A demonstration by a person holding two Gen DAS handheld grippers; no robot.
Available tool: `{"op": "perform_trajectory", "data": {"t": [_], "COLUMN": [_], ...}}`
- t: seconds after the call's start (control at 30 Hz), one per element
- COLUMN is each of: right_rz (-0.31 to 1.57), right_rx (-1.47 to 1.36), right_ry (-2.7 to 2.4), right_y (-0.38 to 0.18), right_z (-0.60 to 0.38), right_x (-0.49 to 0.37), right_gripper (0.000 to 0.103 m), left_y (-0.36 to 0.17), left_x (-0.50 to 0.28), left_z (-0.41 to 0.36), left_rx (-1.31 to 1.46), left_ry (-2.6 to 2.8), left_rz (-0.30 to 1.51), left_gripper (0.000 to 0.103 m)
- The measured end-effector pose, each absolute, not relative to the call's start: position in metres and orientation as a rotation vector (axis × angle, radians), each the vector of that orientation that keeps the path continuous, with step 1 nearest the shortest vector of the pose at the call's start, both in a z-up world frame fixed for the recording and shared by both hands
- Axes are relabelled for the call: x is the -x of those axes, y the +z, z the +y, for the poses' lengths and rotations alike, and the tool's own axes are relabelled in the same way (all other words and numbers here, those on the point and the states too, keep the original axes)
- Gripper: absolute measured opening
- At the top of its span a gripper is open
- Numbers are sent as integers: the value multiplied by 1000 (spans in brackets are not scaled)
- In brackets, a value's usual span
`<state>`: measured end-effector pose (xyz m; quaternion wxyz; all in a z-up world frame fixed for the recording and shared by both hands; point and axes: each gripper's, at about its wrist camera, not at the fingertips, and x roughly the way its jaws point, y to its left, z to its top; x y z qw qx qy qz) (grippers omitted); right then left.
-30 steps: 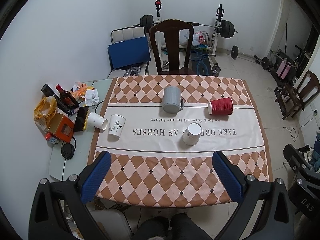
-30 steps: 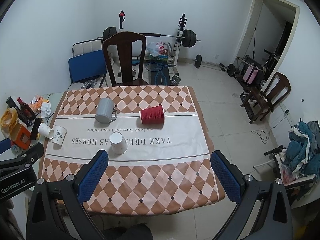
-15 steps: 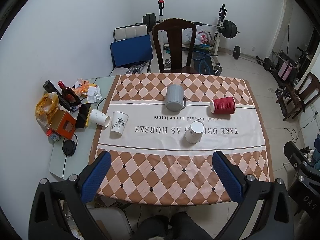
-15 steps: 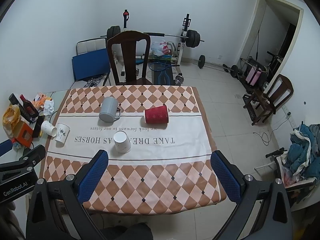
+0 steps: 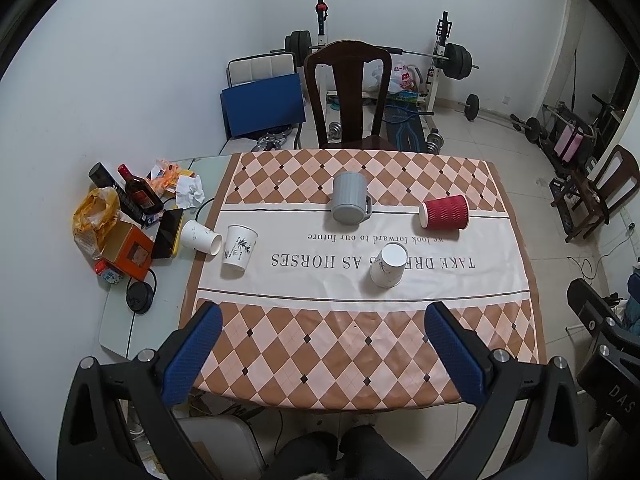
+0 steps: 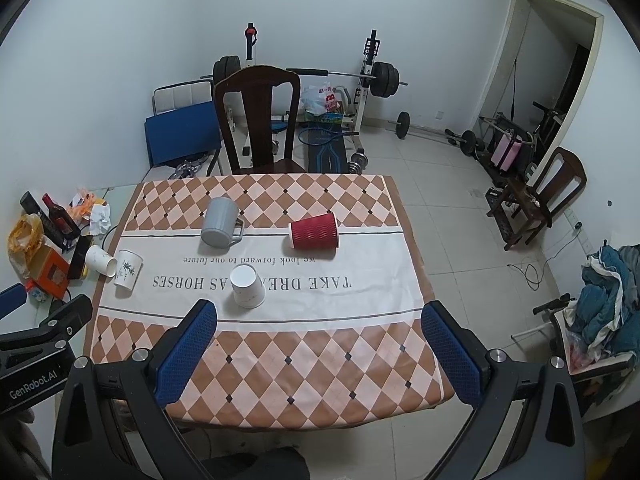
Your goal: Flip cup upside down
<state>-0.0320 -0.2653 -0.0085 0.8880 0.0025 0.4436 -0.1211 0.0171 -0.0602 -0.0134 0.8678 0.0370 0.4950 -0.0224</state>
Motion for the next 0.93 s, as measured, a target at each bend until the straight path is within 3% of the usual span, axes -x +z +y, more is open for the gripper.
{"op": "perform_trajectory", "data": {"t": [0.93], "right_rz": [922], "right_rx": [-10], "right_ry": [-258], "right_y": [-11], "right_z": [-265], "right_x": [32], "right_gripper": [103], "left_y": [-11], "left_x": [-14], "left_z": [-56], "left_rx": [-78], "left_ry": [-54], "left_rz": [1024], "left_gripper": [103]}}
